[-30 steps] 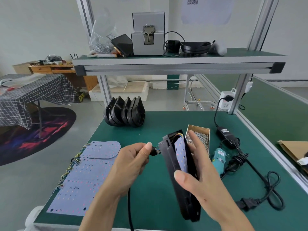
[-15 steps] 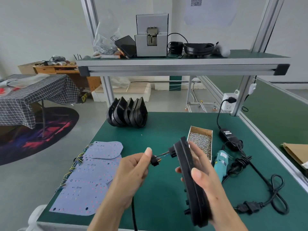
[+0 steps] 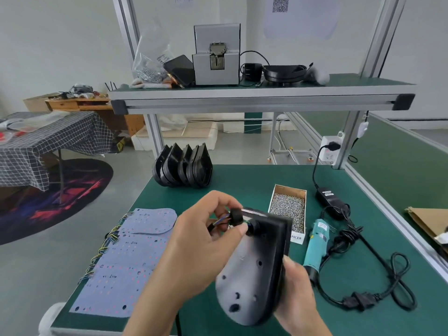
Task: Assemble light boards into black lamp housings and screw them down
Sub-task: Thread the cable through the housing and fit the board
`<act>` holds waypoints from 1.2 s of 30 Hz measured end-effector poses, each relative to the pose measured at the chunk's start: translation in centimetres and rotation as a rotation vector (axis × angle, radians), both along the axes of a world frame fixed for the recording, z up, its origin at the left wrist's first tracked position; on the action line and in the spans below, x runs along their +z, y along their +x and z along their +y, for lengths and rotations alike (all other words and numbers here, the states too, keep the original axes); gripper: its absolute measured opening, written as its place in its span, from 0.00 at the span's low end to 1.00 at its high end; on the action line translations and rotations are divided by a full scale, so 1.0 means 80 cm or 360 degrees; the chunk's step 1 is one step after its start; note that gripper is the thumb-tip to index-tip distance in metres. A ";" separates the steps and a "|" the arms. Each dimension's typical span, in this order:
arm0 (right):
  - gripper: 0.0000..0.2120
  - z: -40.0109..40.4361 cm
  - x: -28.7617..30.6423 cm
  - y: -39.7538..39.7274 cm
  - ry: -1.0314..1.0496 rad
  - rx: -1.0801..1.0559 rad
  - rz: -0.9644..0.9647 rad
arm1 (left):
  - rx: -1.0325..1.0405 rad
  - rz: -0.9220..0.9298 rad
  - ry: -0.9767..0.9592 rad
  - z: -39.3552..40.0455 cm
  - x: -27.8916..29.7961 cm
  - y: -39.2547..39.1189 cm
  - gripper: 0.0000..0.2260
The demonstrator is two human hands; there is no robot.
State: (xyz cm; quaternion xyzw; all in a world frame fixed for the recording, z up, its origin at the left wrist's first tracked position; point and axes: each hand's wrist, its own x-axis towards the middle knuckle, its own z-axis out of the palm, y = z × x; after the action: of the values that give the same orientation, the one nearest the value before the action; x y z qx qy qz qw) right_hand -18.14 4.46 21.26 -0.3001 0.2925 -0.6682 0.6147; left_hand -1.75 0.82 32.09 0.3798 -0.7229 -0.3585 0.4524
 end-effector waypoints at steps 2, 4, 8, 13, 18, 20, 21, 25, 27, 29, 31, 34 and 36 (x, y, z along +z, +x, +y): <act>0.45 -0.003 0.004 -0.007 -0.0064 -0.0101 0.0169 | -0.0019 -0.0026 0.0033 -0.002 0.004 -0.002 0.13; 0.46 -0.001 0.015 -0.017 -0.0213 -0.0339 0.0515 | -0.0026 -0.0068 0.0047 -0.003 0.003 -0.001 0.14; 0.34 0.008 0.059 -0.036 -0.0607 -0.0910 0.1617 | -0.0062 -0.0118 0.0012 -0.009 -0.001 -0.001 0.14; 0.16 -0.008 0.112 -0.029 -0.0801 -0.0542 0.2419 | -0.0097 -0.0103 -0.0101 -0.010 -0.003 -0.013 0.08; 0.08 -0.013 0.129 -0.030 -0.0750 -0.0260 0.2311 | -0.0084 -0.0225 -0.0199 -0.013 0.003 -0.004 0.05; 0.06 -0.013 0.130 -0.027 -0.0705 -0.0241 0.2315 | -0.0109 -0.0232 -0.0152 -0.014 0.005 -0.002 0.04; 0.06 -0.012 0.129 -0.024 -0.0683 -0.0238 0.2327 | -0.0122 -0.0207 -0.0111 -0.013 0.006 -0.001 0.05; 0.12 -0.010 0.130 -0.021 -0.0592 -0.0176 0.2481 | -0.0142 -0.0043 0.0002 -0.010 0.011 -0.006 0.13; 0.18 -0.009 0.136 -0.025 -0.0518 -0.0096 0.2528 | -0.0139 0.0003 0.0008 -0.010 0.014 -0.011 0.14; 0.21 -0.006 0.139 -0.031 -0.0508 -0.0058 0.2585 | -0.0133 0.0026 0.0003 -0.010 0.017 -0.015 0.13; 0.22 -0.002 0.139 -0.036 -0.0474 -0.0039 0.2646 | -0.0137 0.0026 -0.0013 -0.010 0.017 -0.019 0.14; 0.17 0.000 0.136 -0.047 -0.0412 0.0088 0.2654 | -0.0150 0.0011 -0.0007 -0.010 0.015 -0.024 0.13; 0.16 -0.003 0.144 -0.052 -0.0472 0.0236 0.2492 | -0.0169 -0.0060 -0.0048 -0.010 0.015 -0.024 0.12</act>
State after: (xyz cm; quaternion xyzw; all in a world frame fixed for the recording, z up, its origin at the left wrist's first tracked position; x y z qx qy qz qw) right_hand -22.28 4.20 32.75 -0.7793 0.5264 -0.2527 0.2274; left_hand -3.68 0.02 33.29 0.3408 -0.7556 -0.3639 0.4248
